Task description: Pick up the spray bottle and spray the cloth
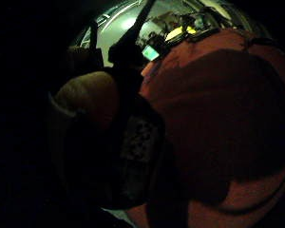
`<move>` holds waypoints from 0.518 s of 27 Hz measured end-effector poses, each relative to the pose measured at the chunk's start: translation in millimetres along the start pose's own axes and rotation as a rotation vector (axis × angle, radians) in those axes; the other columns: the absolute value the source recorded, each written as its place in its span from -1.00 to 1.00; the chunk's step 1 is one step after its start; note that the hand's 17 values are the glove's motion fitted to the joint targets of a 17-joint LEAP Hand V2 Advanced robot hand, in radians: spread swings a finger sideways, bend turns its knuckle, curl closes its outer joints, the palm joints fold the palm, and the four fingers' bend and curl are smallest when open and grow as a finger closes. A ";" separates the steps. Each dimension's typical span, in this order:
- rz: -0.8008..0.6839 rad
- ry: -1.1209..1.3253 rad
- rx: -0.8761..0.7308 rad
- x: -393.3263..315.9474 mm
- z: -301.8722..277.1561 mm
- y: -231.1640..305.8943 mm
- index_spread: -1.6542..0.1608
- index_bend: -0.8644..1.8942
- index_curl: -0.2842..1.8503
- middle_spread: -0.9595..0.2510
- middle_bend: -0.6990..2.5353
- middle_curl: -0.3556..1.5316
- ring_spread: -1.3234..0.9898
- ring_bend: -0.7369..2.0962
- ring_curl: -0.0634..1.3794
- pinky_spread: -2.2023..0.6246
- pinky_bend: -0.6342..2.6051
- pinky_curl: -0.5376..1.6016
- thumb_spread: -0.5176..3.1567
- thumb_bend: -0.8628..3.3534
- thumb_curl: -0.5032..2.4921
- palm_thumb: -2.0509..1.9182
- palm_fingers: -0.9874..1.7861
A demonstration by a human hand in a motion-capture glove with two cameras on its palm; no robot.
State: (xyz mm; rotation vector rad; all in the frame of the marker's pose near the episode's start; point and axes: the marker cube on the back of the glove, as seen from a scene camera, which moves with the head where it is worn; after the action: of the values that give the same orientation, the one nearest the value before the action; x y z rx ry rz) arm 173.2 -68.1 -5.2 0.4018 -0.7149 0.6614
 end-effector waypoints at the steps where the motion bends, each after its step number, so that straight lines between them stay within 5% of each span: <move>1: 0.012 -0.005 -0.067 -7.3 3.0 0.8 0.56 -0.23 -0.34 0.42 -0.34 -0.14 0.13 -0.14 -0.41 0.78 -0.51 -0.29 -0.44 -0.60 -0.26 0.57 0.38; 14: 0.259 -0.080 -0.631 -62.8 78.5 18.0 0.57 -0.26 -0.31 0.43 -0.38 -0.13 0.15 -0.14 -0.39 0.79 -0.50 -0.28 -0.44 -0.60 -0.23 0.56 0.38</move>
State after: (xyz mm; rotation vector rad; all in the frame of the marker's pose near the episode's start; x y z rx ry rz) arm 88.6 -123.9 6.7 -0.2509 -1.0161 0.6263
